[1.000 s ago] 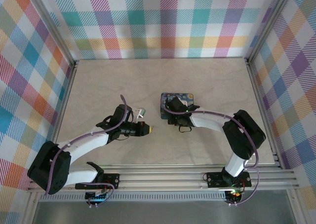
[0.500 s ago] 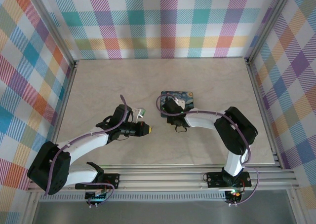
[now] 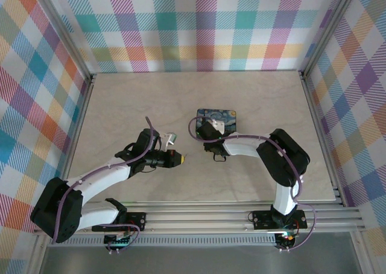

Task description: Unlock a padlock with a key

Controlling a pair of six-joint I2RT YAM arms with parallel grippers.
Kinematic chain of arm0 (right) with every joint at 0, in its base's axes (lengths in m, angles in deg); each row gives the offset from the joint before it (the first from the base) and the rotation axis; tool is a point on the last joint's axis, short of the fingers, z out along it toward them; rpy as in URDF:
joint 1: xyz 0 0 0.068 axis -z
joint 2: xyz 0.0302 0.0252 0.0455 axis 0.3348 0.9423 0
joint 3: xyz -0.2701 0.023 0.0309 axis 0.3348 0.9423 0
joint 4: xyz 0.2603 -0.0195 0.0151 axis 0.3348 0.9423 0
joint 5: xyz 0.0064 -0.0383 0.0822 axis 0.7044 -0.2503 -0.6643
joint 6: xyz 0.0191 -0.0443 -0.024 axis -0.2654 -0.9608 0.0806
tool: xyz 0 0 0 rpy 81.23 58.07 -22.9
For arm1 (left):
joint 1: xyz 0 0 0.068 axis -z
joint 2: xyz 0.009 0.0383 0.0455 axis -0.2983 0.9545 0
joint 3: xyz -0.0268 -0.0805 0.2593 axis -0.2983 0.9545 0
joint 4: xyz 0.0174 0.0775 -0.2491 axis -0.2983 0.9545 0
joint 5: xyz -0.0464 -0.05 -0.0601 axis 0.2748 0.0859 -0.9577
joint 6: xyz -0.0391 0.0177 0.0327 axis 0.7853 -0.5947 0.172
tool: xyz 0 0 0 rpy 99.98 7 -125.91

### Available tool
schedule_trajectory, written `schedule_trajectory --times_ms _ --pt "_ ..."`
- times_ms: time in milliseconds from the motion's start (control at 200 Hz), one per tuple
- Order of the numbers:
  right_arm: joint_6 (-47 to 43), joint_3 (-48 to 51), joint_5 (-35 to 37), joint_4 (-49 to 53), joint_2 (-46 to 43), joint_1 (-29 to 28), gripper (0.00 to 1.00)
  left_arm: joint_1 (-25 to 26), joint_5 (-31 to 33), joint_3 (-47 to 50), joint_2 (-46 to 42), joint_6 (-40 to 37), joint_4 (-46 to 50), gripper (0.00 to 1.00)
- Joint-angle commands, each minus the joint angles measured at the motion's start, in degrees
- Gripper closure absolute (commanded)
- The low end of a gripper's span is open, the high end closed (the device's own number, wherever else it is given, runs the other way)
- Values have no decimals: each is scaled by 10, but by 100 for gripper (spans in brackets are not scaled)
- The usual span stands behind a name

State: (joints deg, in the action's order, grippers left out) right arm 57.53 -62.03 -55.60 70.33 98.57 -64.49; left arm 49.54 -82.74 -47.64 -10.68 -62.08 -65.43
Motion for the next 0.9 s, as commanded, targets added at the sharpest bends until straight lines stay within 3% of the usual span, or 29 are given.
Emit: schedule_trajectory --times_ms 0,190,350,700,895 --pt "-28 -20 -8 -3 -20 -1 80 3 0 10 -12 -16 15 100" --pt "-64 -47 -77 61 -42 0 88 3 12 11 -23 -30 9 100" --pt "-78 -95 -160 147 -43 8 100 3 38 29 -33 -39 -32 100" --pt "-74 -169 -284 271 -48 34 100 4 50 80 21 -39 -219 100" --pt "-64 -192 -382 299 -49 54 100 37 53 70 88 -49 -310 100"
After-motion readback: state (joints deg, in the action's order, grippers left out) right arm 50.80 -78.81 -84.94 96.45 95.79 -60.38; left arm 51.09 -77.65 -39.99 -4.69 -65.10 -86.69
